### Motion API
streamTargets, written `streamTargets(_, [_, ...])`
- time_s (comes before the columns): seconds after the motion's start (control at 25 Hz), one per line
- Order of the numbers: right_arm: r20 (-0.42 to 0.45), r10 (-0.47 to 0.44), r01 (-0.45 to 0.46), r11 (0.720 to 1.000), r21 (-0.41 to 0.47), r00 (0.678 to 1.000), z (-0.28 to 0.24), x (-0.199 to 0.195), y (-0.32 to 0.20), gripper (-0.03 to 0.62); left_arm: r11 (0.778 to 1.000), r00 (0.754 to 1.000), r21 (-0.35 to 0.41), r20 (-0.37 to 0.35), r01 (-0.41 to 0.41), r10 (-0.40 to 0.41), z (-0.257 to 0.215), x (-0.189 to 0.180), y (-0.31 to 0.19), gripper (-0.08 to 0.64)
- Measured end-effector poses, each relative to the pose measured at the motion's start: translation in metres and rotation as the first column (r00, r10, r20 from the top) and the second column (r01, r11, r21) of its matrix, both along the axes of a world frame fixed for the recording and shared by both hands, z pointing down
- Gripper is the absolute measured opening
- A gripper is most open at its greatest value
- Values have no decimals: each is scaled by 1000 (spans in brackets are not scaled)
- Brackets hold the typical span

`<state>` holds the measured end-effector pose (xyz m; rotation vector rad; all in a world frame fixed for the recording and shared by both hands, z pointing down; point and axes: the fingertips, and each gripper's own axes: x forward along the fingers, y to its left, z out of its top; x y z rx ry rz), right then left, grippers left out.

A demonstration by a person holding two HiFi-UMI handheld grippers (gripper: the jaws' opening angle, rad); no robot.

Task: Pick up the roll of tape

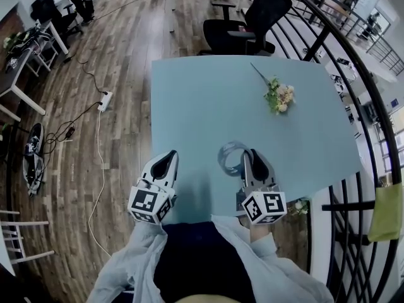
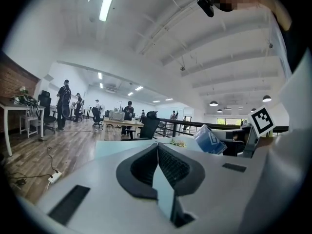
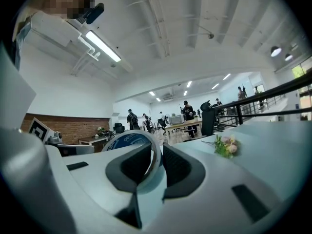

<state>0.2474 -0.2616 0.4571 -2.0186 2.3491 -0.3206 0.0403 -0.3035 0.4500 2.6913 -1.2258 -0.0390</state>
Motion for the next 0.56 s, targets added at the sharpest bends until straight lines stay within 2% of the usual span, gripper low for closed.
streamTargets(0.56, [5, -10, 10, 1000, -20, 1000, 5, -6, -6, 84, 1000, 1000, -12, 24, 8, -8, 5, 1, -5, 17])
